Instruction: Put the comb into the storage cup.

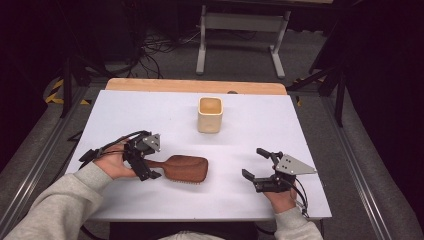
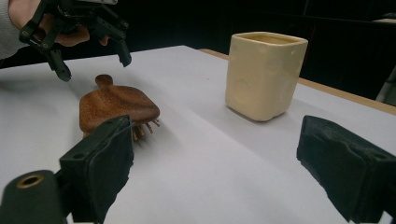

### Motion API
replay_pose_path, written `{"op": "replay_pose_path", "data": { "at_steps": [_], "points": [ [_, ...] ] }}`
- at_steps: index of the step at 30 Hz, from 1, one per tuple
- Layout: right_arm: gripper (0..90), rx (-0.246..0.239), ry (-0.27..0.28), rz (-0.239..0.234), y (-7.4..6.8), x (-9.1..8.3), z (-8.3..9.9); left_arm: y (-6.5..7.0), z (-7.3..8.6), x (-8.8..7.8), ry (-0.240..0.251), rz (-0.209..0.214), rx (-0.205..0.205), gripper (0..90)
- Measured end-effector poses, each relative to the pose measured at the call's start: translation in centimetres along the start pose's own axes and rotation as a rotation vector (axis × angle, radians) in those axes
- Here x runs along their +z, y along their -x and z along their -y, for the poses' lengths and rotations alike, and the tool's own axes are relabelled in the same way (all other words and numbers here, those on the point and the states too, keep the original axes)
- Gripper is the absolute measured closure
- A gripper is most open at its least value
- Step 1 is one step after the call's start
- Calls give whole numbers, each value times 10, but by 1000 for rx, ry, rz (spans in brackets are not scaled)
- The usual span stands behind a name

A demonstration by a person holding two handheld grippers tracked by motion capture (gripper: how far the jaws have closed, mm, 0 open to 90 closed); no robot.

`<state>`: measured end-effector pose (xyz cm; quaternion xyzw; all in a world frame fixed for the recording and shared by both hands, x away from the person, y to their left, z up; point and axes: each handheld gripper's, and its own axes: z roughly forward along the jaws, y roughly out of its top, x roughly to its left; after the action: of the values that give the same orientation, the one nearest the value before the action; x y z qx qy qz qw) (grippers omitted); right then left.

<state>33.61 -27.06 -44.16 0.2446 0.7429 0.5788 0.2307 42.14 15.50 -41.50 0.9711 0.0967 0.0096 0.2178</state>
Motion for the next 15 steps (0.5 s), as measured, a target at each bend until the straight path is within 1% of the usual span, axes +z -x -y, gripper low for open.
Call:
{"op": "replay_pose_path", "data": {
  "at_steps": [1, 3, 4, 6, 7, 8, 10, 13, 14, 15],
  "points": [
    [114, 0, 0, -1, 0, 0, 0, 0, 0, 1, -6, -6, 5, 21],
    [114, 1, 0, -1, 0, 0, 0, 0, 0, 3, -13, 11, -3, 23],
    [114, 2, 2, -1, 0, 0, 0, 0, 0, 4, -15, 9, -3, 24],
    [114, 2, 3, -2, 0, 0, 0, 0, 0, 6, -6, 19, 15, 33],
    [113, 2, 3, -2, 0, 0, 0, 0, -1, 6, -10, 25, 14, 33],
    [113, 2, 2, -3, 0, 0, 0, 1, -1, 8, -8, 24, 22, 32],
    [114, 2, 1, -3, 0, 0, 0, 1, -2, 10, -13, 25, 18, 28],
    [114, 1, 1, -6, 0, 0, 0, 2, -4, 15, -35, 13, 22, 44],
    [114, 0, 0, -7, 0, 0, 0, 2, -5, 17, -46, 12, 34, 47],
    [114, 1, 1, -6, 0, 0, 0, 2, -5, 19, -50, 12, 31, 53]
  ]
}}
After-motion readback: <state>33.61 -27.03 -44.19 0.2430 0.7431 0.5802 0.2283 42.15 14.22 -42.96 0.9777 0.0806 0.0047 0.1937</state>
